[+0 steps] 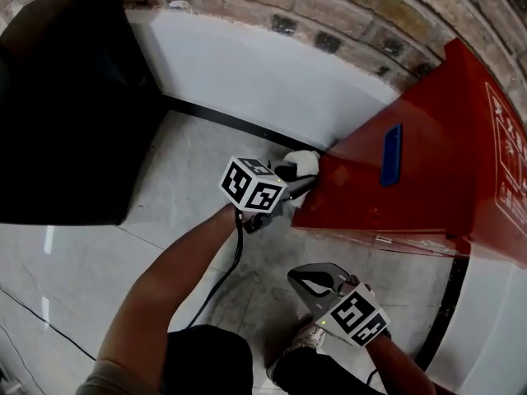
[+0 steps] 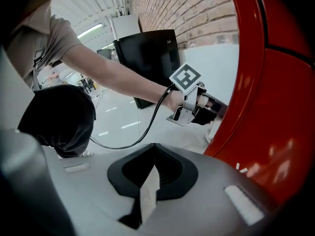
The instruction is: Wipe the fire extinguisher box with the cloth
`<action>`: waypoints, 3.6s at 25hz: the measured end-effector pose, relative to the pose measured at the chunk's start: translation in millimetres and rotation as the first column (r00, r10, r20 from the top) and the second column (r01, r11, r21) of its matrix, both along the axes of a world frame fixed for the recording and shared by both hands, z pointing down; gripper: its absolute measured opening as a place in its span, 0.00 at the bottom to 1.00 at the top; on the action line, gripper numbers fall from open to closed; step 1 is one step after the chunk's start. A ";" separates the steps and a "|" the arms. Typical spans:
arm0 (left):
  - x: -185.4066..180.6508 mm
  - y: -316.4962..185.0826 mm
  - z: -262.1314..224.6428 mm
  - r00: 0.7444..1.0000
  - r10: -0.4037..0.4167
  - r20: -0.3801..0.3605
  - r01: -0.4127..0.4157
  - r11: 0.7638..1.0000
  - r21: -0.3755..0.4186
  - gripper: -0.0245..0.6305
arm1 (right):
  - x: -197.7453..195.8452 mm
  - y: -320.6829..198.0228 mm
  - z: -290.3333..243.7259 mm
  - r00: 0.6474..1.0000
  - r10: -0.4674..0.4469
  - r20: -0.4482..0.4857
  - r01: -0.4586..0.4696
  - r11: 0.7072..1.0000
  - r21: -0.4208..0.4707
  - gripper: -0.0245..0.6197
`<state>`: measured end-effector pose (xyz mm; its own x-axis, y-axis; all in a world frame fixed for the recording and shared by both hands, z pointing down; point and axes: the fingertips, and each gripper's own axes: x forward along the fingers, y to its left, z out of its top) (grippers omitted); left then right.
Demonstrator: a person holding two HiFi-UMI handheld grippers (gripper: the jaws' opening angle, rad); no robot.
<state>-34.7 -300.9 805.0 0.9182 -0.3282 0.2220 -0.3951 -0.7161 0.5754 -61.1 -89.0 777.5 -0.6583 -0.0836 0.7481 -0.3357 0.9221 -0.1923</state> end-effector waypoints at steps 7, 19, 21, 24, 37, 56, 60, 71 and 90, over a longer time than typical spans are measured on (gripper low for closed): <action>0.3 -39.7 10.8 0.977 -0.198 -0.074 0.193 0.978 -0.078 0.11 | 14.6 9.6 11.7 1.000 0.017 -0.010 -0.018 0.999 -0.036 0.08; 1.2 -54.2 59.0 0.900 -0.416 -0.132 0.339 0.856 -0.390 0.11 | 29.7 14.6 14.7 0.999 0.050 -0.009 -0.051 0.997 -0.058 0.08; 0.3 -35.4 67.2 0.908 -0.395 -0.139 0.309 0.856 -0.414 0.11 | 29.6 13.0 14.2 0.999 0.052 -0.008 -0.053 0.997 -0.058 0.08; -0.3 -4.0 71.6 0.909 -0.367 -0.200 0.242 0.853 -0.463 0.11 | 28.6 11.2 13.1 0.999 0.052 -0.007 -0.052 0.997 -0.060 0.08; 2.0 118.9 73.5 0.976 -0.049 -0.210 -0.053 0.890 -0.453 0.11 | 25.1 12.9 19.4 0.998 0.020 -0.057 -0.023 0.998 -0.056 0.08; -45.1 168.2 -139.9 0.916 0.197 0.350 -0.297 0.920 0.257 0.11 | -1.2 -1.0 -119.5 0.992 -0.038 0.119 0.026 0.995 0.100 0.08; -56.2 175.6 -210.6 0.924 0.152 0.352 -0.249 0.935 0.250 0.11 | 2.8 2.1 -181.1 0.988 -0.017 0.151 0.002 0.995 0.099 0.08; -65.1 211.1 -422.7 0.941 0.102 0.323 -0.175 0.963 0.205 0.11 | 11.5 5.4 -392.1 0.956 0.185 0.226 -0.205 0.976 0.070 0.08; -59.8 239.0 -721.7 0.965 -0.008 0.261 -0.073 0.951 0.300 0.11 | 17.5 0.7 -681.6 0.797 0.417 0.436 -0.552 0.797 0.246 0.08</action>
